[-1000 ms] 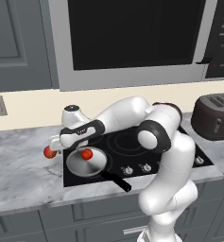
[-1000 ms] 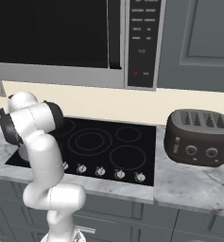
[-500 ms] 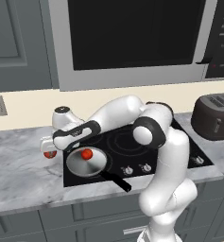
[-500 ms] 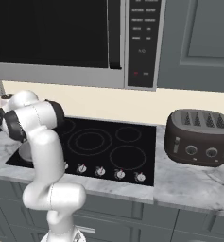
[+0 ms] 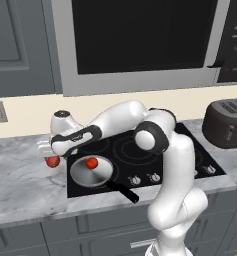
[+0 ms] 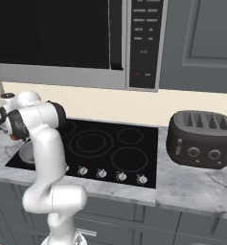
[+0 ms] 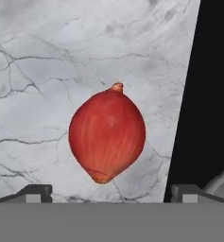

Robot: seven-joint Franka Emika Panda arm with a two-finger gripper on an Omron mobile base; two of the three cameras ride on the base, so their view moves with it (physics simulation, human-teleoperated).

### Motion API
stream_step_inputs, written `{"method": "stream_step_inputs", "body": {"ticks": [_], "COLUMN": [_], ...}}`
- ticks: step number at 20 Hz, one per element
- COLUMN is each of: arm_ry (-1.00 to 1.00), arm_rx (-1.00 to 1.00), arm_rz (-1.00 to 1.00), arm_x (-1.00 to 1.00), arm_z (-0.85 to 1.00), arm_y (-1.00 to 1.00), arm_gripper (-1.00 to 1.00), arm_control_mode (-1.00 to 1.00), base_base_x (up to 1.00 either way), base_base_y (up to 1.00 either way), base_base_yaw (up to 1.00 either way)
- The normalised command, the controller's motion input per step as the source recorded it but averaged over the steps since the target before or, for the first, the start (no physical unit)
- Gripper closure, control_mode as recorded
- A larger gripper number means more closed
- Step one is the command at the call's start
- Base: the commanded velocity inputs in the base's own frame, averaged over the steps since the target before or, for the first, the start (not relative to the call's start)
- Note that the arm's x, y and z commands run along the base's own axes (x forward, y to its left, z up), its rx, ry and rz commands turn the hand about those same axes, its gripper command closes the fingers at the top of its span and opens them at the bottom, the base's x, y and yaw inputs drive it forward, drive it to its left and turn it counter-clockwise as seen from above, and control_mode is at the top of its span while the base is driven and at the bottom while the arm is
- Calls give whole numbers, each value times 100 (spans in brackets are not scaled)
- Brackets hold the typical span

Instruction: Place the pan on the front left burner on the stove. Then place the tomato and the onion in the pan and turn on the front left burner.

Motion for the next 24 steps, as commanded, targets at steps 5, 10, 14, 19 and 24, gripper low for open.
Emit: {"method": "stream_step_inputs", "body": {"ticks": [5, 10, 14, 19, 24], "arm_ry": [0, 0, 0, 0, 0], "arm_rx": [5, 0, 0, 0, 0], "arm_rz": [0, 0, 0, 0, 0], "arm_x": [11, 4, 7, 8, 4], "arm_z": [0, 0, 0, 0, 0], "arm_y": [2, 0, 3, 11, 17], "arm_gripper": [-100, -100, -100, -100, -100], "arm_control_mode": [-100, -100, -100, -100, -100], "base_base_x": [0, 0, 0, 0, 0], "base_base_y": [0, 0, 0, 0, 0], "base_base_yaw": [0, 0, 0, 0, 0]}}
